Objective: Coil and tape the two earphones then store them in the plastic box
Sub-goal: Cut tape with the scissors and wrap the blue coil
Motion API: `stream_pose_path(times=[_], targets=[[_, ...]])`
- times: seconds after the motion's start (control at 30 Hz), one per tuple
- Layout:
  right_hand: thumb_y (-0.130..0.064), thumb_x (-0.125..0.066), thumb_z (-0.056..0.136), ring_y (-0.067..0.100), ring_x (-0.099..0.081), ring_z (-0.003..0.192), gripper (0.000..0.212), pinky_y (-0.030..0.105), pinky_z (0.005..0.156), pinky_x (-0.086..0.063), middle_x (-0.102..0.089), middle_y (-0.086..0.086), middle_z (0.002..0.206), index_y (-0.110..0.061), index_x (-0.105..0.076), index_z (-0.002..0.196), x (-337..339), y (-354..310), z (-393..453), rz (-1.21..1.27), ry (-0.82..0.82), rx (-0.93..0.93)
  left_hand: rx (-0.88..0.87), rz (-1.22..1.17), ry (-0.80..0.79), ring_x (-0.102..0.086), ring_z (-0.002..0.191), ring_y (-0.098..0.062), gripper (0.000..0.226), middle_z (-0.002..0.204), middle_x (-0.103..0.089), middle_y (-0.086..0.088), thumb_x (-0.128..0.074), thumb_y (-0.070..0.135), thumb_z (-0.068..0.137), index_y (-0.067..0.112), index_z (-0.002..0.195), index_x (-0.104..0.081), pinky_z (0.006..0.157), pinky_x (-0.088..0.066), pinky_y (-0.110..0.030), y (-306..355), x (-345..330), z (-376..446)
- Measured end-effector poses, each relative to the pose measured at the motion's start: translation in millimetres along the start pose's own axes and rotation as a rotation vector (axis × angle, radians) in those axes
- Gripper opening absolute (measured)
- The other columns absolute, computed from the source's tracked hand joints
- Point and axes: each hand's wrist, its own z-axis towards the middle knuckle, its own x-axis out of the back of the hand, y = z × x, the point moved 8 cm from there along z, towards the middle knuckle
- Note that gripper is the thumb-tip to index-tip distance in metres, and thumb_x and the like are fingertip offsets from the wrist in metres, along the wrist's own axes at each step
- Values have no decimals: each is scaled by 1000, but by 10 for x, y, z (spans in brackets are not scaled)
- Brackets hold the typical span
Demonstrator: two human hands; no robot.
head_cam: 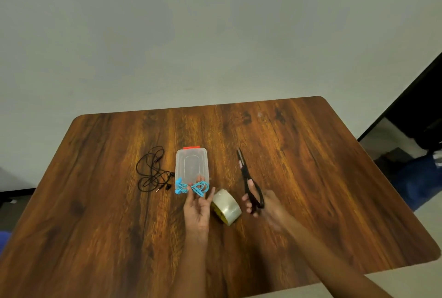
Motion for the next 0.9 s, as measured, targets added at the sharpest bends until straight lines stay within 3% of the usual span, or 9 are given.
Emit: stream_pose_path(times=[0.1,0.23,0.33,0.4,0.53,0.6,0.7,0.77,0.9], targets=[[-53,-73,70,13,-63,44,49,24,42,-51,-67,4,52,-5,-66,72,489,30,86,-358,322,-46,15,53,47,-72,89,-31,43,107,-72,-9,-58,20,78,16,120,-53,112,-22,-44,46,36,-19],[-32,-69,85,15,-60,54,30,22,42,-41,-65,7,69,-3,-63,78,802,98,177,-751,512,-86,15,38,71,-52,125,-29,56,133,-56,-11,-56,20,83,17,137,-42,91,-54,-37,75,-50,-77],[-25,-67,87,12,-52,60,21,18,41,-29,-58,5,76,-5,-62,87,843,131,238,-864,545,-68,25,43,84,-59,114,-31,59,141,-48,-11,-55,21,85,18,141,-39,98,-46,-33,82,-69,-83],[-20,-67,87,9,-52,64,12,18,46,-35,-59,3,80,-9,-63,91,818,183,284,-852,512,-64,19,22,51,-63,112,-27,56,140,-50,-12,-54,21,86,16,140,-39,112,-35,-41,86,-93,-62],[-10,-62,89,12,-62,85,21,21,71,-50,-68,5,100,-10,-64,109,796,234,297,-819,472,-33,49,11,26,-46,132,-24,46,140,-50,-13,-47,20,94,13,139,-39,112,-30,-49,56,-147,-48],[-23,-59,92,7,-63,79,13,20,70,-52,-69,2,94,-16,-67,101,711,182,253,-792,457,43,57,2,33,-44,133,-26,48,142,-48,-14,-47,20,95,13,141,-37,110,-32,-49,53,-159,-45],[-65,-44,84,-1,-51,49,46,13,47,-42,-56,-9,58,-24,-57,67,461,155,121,-675,412,195,46,21,32,-52,126,-22,49,140,-50,-14,-46,19,94,15,141,-38,109,-33,-50,66,-198,-41],[-79,-42,76,0,-48,44,61,14,44,-38,-50,-8,51,-22,-54,60,253,236,53,-612,386,230,53,26,34,-53,124,-21,49,138,-51,-14,-47,18,92,14,141,-39,112,-31,-48,73,-202,-46],[-78,-61,63,-2,-62,70,60,12,56,-42,-69,-12,82,-24,-70,89,-218,450,66,-669,217,139,61,16,31,-43,134,-25,41,141,-48,-15,-44,20,96,12,136,-43,99,-46,-42,168,-174,-54]])
